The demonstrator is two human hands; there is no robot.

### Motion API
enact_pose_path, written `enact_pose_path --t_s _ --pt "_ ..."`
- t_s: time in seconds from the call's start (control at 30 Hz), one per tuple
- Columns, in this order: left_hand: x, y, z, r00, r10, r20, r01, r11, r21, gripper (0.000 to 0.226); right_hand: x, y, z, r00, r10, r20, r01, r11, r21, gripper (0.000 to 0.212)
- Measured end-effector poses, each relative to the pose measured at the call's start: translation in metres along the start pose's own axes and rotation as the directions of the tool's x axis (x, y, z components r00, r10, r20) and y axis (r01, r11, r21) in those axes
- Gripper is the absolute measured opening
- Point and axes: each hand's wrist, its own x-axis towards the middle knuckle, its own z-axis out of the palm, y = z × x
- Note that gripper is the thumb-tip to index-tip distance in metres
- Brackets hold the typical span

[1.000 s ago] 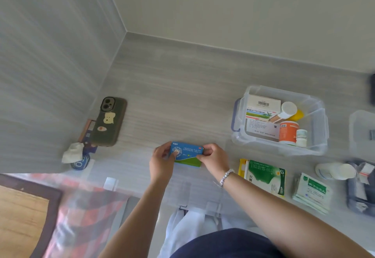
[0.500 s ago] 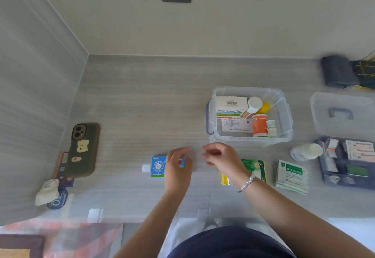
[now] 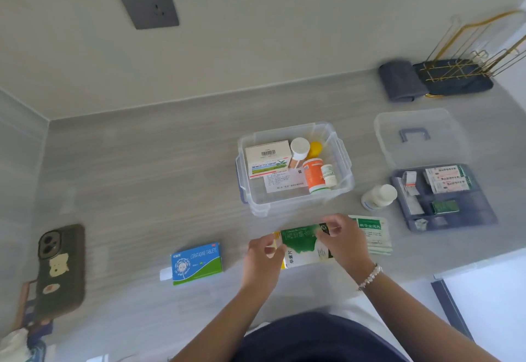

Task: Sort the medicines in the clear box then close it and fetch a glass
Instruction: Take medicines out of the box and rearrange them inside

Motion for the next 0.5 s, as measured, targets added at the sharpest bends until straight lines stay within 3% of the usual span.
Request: enact_pose_path --t_s 0.33,0.5 --pt "-0.008 0.021 -0.001 0.997 0.070 0.033 -0.072 0.996 0.050 0.023 0.001 0.004 -0.002 0.985 0.091 0.147 -0.087 0.996 -0.038 0.046" --pt "-0.022 0.047 -0.034 0.986 0.160 -0.045 -0.158 0.986 0.052 0.029 -0.013 -0.025 -0.032 0.984 -0.021 0.178 0.013 0.999 0.045 0.046"
